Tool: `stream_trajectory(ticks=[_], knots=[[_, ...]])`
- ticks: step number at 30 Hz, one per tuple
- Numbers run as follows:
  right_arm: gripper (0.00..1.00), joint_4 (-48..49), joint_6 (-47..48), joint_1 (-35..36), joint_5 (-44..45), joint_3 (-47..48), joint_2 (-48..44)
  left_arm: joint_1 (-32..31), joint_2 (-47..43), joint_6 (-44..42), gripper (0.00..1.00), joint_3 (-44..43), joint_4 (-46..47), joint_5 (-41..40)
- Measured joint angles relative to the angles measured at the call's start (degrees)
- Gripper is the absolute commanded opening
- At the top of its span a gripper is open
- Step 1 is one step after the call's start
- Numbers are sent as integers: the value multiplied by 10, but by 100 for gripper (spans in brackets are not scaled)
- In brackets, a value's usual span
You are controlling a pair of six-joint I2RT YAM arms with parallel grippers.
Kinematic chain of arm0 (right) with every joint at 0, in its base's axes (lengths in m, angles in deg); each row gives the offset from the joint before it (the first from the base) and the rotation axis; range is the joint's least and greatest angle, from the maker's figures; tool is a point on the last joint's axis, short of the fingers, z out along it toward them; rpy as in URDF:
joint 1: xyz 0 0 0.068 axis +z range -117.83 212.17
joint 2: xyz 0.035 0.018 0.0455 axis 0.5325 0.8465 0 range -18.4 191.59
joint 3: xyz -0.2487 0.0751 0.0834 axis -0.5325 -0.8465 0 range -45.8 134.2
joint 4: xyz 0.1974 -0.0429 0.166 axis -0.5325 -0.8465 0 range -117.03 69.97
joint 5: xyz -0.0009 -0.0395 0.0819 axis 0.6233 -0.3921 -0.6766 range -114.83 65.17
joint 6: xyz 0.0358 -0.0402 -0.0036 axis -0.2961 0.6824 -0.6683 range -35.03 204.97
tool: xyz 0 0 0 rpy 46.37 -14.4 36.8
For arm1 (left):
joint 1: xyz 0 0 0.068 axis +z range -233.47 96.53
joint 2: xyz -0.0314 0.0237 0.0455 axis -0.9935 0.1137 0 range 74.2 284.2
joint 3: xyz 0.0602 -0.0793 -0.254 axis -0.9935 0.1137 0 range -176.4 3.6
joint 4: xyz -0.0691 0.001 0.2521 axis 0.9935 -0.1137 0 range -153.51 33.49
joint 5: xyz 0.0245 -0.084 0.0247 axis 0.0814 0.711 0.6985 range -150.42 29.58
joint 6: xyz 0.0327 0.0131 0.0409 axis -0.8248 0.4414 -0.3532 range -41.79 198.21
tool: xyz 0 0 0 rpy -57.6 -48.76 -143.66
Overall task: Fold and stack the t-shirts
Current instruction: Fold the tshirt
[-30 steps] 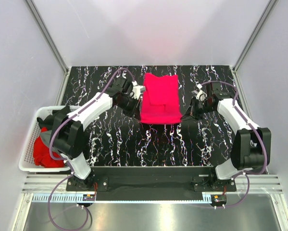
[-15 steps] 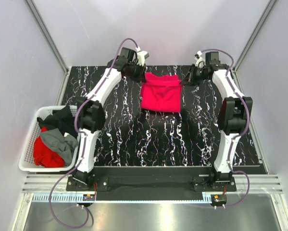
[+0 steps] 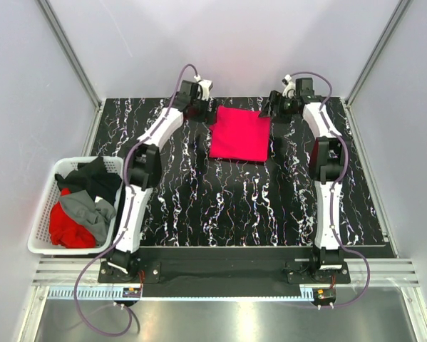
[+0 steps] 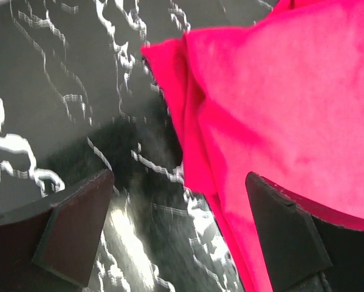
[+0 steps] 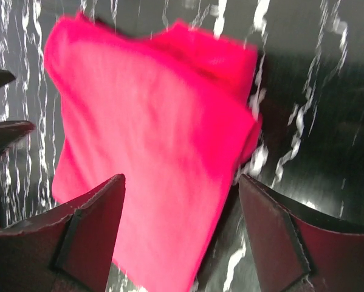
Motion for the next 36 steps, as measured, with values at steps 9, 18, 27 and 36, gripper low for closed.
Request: stream_trajectory(ticks=[9, 18, 27, 36], knots=[[82, -14, 38, -23, -15, -111, -106, 24, -243, -4, 88, 243, 12, 91], [81, -22, 36, -37, -60, -111, -66, 64, -276, 0, 86, 312, -41, 266], [78, -29, 7, -34, -118, -70, 13, 66, -277, -8, 87, 339, -81, 275], [52, -29, -33, -10, -157, 3, 72, 66, -275, -14, 87, 329, -92, 268]])
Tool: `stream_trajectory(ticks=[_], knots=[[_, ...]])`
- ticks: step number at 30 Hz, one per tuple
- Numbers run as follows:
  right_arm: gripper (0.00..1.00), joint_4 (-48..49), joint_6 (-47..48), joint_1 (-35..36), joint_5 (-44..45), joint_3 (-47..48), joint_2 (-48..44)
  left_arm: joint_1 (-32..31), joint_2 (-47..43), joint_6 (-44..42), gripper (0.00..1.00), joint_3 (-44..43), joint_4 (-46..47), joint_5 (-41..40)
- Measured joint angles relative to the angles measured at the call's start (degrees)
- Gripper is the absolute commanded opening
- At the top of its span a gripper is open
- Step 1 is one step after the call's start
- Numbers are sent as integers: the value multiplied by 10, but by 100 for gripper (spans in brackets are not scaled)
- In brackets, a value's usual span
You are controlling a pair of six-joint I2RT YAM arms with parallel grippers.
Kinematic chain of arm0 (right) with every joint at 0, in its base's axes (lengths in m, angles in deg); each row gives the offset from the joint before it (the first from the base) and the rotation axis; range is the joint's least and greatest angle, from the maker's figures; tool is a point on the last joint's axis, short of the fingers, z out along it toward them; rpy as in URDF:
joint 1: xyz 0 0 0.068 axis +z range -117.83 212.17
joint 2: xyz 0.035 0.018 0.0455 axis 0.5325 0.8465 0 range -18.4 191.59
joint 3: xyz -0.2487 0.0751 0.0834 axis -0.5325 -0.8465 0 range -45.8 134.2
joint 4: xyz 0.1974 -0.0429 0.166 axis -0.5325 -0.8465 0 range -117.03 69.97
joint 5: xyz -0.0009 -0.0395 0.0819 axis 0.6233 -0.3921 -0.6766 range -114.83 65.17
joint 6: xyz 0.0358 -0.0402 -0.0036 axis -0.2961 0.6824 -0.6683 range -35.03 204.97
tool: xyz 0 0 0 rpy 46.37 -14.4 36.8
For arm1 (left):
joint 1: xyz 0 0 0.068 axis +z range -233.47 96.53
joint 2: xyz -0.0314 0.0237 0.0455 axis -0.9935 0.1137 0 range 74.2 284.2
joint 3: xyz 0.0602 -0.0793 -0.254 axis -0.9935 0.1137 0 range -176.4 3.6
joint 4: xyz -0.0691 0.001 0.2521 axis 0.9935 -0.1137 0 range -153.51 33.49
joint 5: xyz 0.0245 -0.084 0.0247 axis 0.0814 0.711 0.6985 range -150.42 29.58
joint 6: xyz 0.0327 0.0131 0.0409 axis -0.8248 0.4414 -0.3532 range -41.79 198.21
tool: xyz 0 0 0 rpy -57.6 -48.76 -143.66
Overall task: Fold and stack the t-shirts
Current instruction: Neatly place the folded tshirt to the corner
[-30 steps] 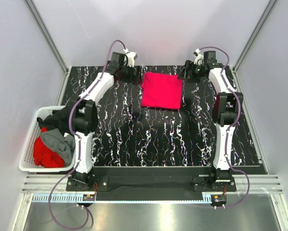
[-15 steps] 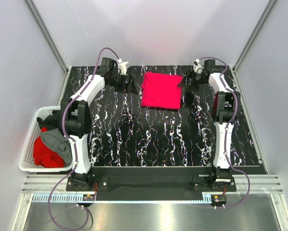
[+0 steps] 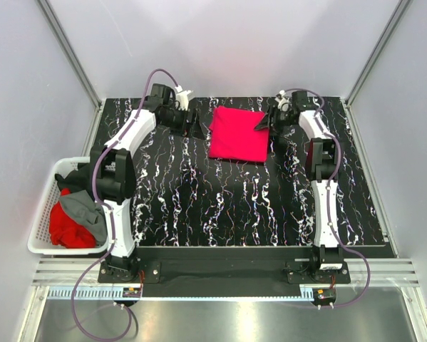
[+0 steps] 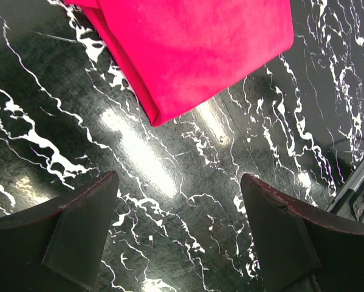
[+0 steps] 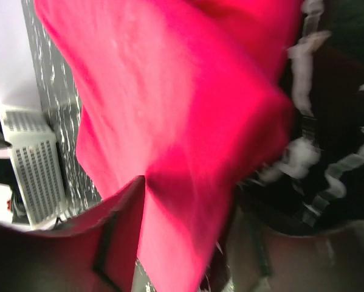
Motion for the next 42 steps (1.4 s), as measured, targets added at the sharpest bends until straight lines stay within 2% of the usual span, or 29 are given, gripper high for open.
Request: stream_trajectory(ticks=[2, 5, 6, 7, 14, 20, 26, 32, 37, 42], knots=[[43, -1, -4, 10, -1, 0, 5, 0, 2, 0, 87, -6, -1, -3], [19, -10, -3, 23, 6, 0, 10, 0, 7, 0, 87, -17, 0, -6], [3, -14, 1, 25, 6, 0, 12, 0, 10, 0, 87, -21, 0, -7], [0, -18, 8, 27, 5, 0, 13, 0, 11, 0, 87, -21, 1, -9], [0, -88, 79, 23, 38, 42, 13, 0, 14, -7, 87, -21, -2, -22], [0, -177, 162, -28, 76, 128, 12, 0, 14, -17, 86, -21, -5, -26], [0, -234, 242, -87, 125, 100, -14, 0, 14, -20, 85, -20, -5, -25], [0, -271, 304, -125, 191, 121, -14, 0, 14, -21, 85, -7, -5, -23], [0, -259, 328, -144, 263, 197, 0, 0, 14, -23, 84, 8, -5, -23], [0, -193, 321, -157, 329, 198, 13, -3, 11, -34, 85, 21, -11, -31]])
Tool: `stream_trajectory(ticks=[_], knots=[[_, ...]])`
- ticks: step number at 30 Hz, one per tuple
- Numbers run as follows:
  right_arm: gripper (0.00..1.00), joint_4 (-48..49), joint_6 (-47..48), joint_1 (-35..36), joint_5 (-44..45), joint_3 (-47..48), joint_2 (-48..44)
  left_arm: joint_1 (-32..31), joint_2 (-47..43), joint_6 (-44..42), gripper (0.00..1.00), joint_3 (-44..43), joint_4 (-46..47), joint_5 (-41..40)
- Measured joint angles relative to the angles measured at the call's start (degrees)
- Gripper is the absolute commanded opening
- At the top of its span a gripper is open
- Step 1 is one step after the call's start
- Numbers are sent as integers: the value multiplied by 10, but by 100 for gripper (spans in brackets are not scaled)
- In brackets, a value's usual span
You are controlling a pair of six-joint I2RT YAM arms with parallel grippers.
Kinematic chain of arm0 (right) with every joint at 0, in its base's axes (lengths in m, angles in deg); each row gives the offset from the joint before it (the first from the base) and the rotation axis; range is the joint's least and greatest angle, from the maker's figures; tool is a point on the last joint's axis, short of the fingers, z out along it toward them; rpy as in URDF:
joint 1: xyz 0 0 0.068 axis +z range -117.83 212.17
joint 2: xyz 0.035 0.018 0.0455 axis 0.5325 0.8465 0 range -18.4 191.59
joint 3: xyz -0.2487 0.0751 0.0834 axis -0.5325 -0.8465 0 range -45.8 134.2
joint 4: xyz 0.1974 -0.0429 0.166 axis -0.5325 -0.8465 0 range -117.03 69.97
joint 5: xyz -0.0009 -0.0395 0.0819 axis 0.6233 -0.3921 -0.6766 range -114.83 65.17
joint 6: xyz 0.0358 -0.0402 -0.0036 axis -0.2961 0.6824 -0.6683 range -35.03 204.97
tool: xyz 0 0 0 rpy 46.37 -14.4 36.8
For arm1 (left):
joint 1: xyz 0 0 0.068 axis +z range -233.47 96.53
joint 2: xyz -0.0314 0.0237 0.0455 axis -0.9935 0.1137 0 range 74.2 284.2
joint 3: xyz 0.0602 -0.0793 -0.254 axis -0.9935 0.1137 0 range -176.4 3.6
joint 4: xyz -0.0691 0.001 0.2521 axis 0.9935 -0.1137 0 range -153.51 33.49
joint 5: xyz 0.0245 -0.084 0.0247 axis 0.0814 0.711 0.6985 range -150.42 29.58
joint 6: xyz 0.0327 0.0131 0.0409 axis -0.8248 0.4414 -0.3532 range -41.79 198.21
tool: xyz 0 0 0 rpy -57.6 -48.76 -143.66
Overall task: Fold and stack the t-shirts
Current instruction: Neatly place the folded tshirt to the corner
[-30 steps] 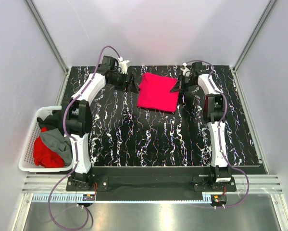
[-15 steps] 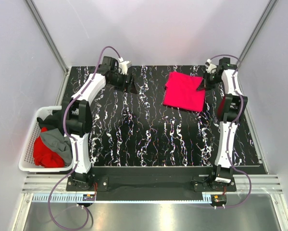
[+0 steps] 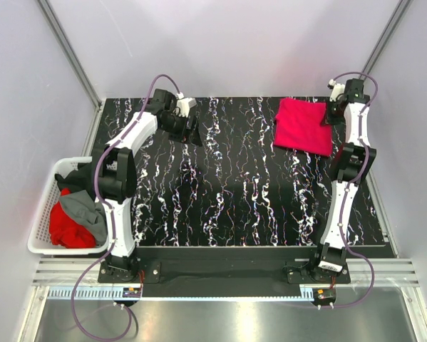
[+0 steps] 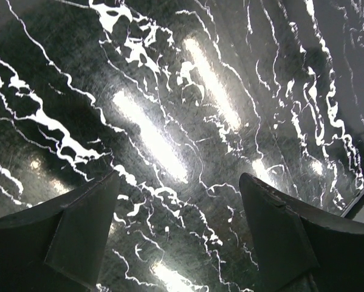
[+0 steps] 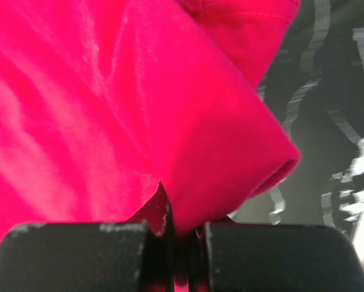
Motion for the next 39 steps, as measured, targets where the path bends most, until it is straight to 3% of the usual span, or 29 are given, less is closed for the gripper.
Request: stream_trajectory(ticks=[3, 6, 12, 24, 39], knots=[[0, 45, -5, -5, 38, 1, 21, -4, -7, -9, 85, 0, -9, -10], [13, 90, -10, -5, 58, 1, 37, -12, -19, -17, 85, 0, -14, -20], [0, 188, 6, -4, 102, 1, 48, -30, -27, -33, 86, 0, -19, -41], [0, 287, 83, -4, 142, 1, 57, -50, -27, -42, 86, -24, -27, -59], [0, 320, 115, -5, 176, -18, 57, -54, -26, -43, 86, -24, -28, -64]])
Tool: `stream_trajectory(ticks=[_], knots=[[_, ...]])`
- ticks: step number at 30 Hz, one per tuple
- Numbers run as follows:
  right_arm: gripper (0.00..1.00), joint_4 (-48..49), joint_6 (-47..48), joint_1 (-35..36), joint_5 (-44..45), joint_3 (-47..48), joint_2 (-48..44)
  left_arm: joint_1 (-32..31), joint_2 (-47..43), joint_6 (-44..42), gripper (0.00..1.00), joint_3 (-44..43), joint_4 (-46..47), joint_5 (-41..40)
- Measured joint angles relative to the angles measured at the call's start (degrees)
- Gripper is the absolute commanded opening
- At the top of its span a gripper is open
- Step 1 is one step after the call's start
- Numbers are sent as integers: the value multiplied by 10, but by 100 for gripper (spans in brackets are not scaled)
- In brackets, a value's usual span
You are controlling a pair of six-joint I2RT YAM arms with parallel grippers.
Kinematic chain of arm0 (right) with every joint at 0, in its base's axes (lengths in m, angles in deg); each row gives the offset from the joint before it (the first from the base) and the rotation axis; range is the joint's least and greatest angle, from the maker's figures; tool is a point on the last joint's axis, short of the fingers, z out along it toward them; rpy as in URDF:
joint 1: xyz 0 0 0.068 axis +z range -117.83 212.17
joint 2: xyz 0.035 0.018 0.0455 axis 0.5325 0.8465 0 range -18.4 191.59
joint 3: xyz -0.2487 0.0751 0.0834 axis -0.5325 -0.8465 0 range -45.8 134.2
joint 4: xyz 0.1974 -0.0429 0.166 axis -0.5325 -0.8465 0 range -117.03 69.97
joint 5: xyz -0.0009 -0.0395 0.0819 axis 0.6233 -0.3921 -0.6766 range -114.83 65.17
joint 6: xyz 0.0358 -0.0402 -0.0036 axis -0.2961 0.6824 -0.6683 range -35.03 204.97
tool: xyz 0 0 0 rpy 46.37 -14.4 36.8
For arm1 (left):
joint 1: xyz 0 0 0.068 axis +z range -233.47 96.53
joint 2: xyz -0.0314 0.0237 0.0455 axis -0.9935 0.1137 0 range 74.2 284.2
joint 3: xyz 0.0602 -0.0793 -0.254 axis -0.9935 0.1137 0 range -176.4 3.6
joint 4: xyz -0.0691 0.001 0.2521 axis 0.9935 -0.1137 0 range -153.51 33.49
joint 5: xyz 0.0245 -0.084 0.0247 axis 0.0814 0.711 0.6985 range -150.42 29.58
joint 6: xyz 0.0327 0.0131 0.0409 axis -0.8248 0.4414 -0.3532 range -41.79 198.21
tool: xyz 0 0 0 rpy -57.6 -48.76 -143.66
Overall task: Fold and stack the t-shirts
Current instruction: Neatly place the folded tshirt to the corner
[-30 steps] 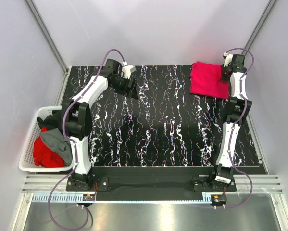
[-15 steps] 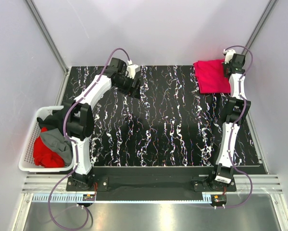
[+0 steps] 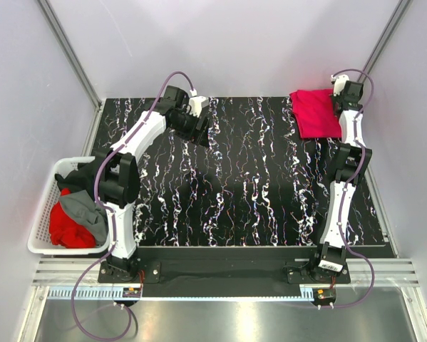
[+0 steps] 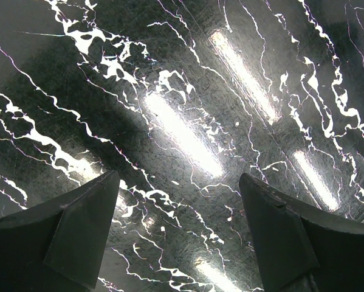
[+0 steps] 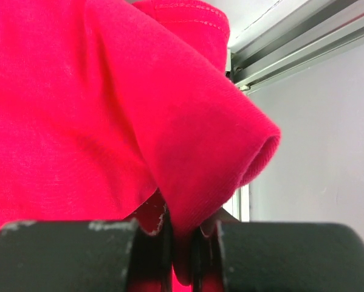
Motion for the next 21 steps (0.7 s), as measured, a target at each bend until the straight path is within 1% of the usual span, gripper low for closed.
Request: stream_trajectory(ticks=[4, 5, 7, 8, 9, 11, 12, 13, 14, 18, 21], knots=[[0, 0, 0, 0, 3, -1, 0, 0, 0, 0, 86, 0, 0, 0], [10, 0, 0, 0, 5, -2, 0, 0, 0, 0, 86, 0, 0, 0], [26, 1, 0, 0, 12, -2, 0, 0, 0, 0, 86, 0, 0, 0], [48, 2, -1, 0, 16, -3, 0, 0, 0, 0, 86, 0, 0, 0], [58, 6, -5, 0, 20, -5, 0, -1, 0, 0, 86, 0, 0, 0], [69, 17, -5, -1, 32, -9, 0, -1, 0, 0, 86, 0, 0, 0], [85, 21, -7, -1, 37, -10, 0, -2, 0, 0, 86, 0, 0, 0], [97, 25, -12, -1, 45, -11, 0, -2, 0, 0, 86, 0, 0, 0], [100, 25, -17, -1, 50, -11, -1, -2, 0, 0, 86, 0, 0, 0], [100, 20, -37, -1, 65, -18, -21, -3, 0, 0, 86, 0, 0, 1], [100, 16, -59, -1, 58, -53, -76, -4, 0, 0, 86, -1, 0, 3]])
